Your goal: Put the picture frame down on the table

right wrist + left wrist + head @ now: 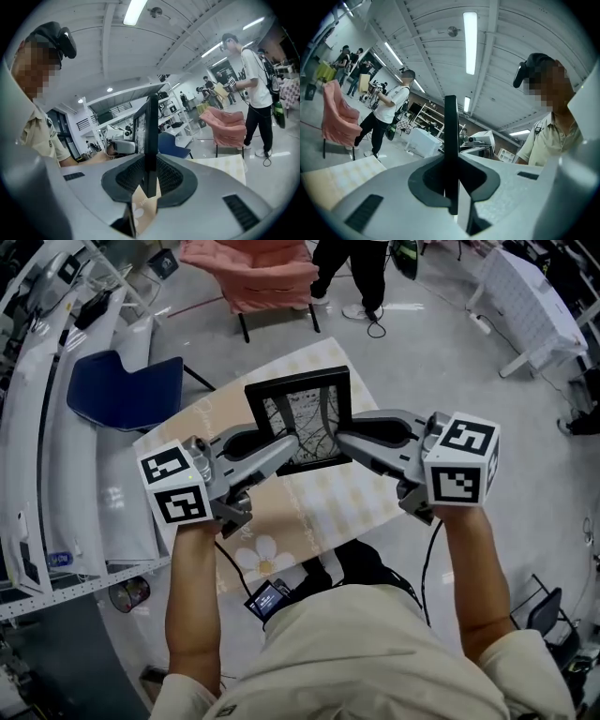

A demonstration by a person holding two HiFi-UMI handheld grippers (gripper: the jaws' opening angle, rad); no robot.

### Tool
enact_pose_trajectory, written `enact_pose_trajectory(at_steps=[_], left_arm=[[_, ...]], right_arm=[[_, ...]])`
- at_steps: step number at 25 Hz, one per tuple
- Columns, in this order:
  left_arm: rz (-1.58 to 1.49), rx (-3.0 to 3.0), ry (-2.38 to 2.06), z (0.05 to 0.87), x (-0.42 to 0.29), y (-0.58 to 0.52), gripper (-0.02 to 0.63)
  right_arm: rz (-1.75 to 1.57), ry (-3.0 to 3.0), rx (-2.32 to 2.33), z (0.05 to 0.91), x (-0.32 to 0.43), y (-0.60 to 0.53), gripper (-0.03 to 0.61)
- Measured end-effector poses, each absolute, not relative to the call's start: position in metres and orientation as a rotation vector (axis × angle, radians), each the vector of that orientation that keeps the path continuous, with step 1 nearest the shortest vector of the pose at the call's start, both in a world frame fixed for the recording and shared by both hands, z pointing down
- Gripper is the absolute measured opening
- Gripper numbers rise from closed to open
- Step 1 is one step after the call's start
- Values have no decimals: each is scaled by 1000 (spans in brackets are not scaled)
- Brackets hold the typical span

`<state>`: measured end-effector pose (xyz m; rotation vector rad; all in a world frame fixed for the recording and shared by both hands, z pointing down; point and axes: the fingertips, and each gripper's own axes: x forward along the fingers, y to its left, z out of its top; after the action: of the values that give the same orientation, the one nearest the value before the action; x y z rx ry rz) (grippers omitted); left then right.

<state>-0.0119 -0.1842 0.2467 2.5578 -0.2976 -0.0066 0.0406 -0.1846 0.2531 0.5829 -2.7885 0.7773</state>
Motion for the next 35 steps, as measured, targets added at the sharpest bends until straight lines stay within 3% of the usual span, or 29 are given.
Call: enact_pose_trajectory(at_steps=[35], left_arm=[[110,2329,-510,377,-21,-288,57]], right_arm=[[1048,-2603,396,387,29,-293,69]])
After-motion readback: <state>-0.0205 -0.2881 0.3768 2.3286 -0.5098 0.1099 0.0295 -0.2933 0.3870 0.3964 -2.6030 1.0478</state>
